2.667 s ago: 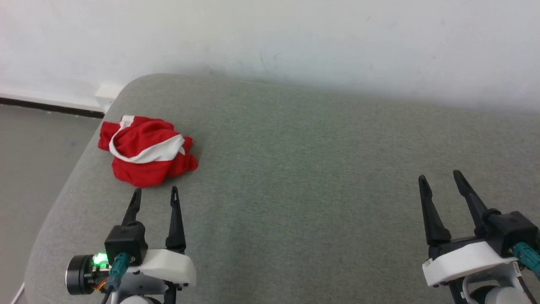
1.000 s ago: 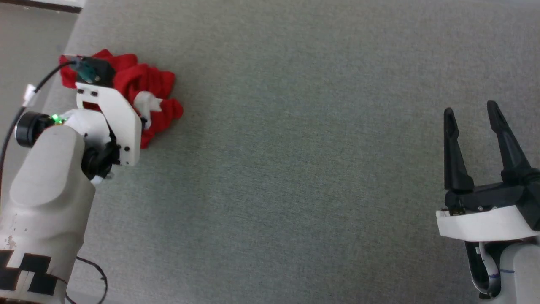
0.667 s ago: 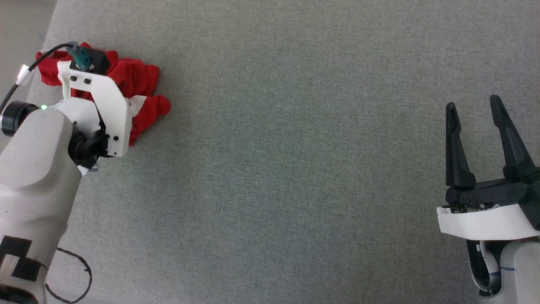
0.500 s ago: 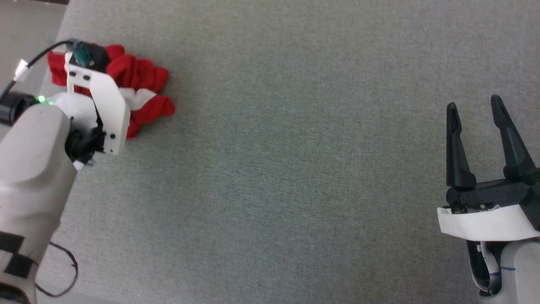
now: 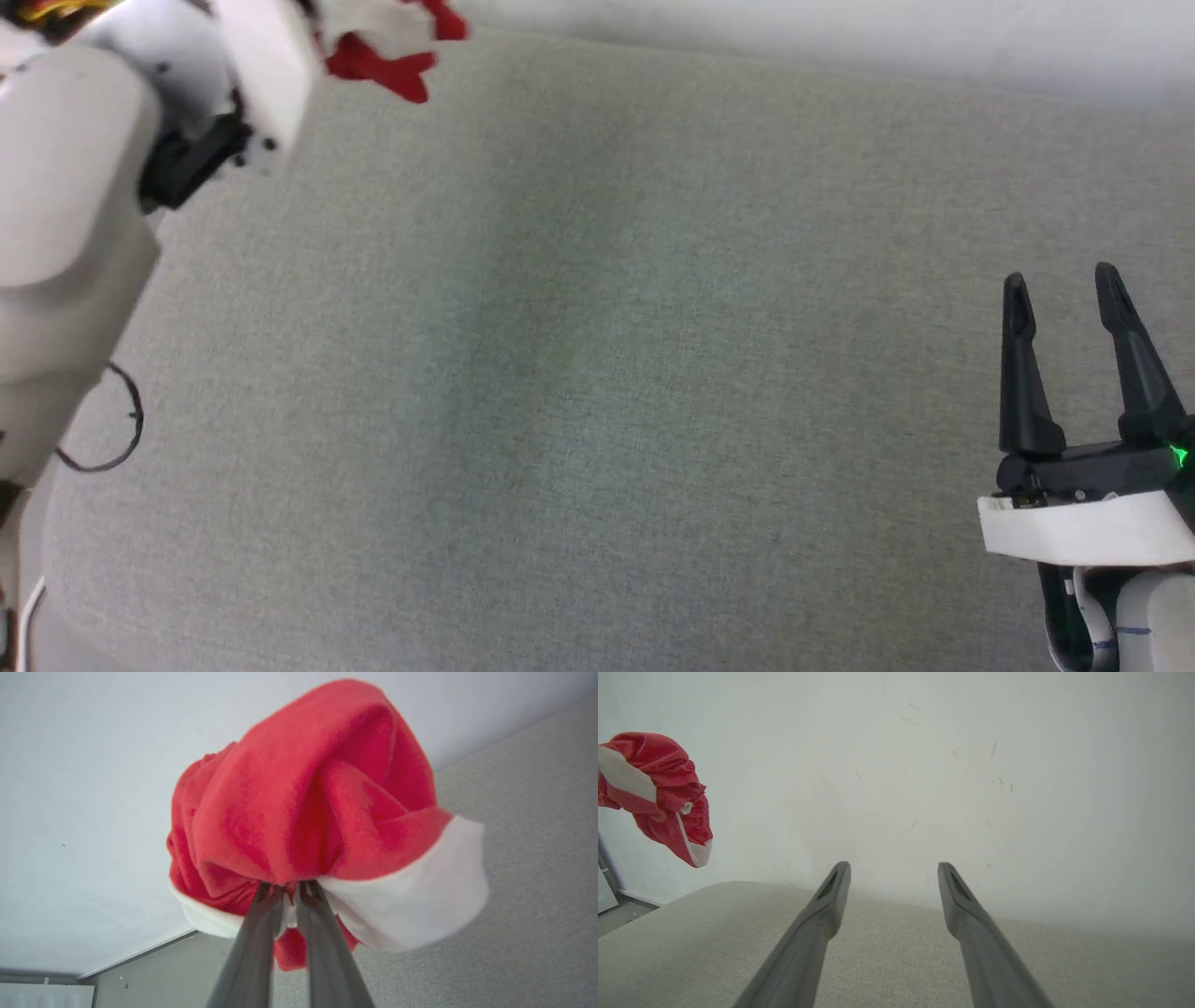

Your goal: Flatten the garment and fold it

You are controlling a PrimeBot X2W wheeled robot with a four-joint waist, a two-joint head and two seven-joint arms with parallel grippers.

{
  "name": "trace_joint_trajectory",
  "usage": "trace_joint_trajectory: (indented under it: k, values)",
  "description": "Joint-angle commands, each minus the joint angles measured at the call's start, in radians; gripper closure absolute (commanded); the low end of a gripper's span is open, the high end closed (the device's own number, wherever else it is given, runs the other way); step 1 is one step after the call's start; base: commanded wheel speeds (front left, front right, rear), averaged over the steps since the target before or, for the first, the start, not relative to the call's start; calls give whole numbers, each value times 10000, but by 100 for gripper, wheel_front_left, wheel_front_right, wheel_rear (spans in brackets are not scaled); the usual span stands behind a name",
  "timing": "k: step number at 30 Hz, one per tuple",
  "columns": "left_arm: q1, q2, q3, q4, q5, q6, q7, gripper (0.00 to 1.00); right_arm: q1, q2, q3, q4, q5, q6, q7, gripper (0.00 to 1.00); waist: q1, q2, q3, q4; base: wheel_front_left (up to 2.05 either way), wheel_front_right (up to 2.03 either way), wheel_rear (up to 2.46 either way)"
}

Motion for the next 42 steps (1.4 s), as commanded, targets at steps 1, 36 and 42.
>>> trace_joint_trajectory:
  k: [1,36,42]
  values:
    - [-234,-222,-247,-327,54,-65,-139,100,109,20,-24,14,90,-21,-47,0,1,0,-461,-449,0,0,0]
    - [4002,-3400,-4295,-672,229,-65,-2017,0,485,20,-10,272,696,-21,-47,0,1,0,-886,-3272,0,0,0]
    - [4097,-3414,-3428,-1002,181,592,-4205,0,867,20,-65,280,586,-21,-47,0,1,0,-1514,-2731,0,0,0]
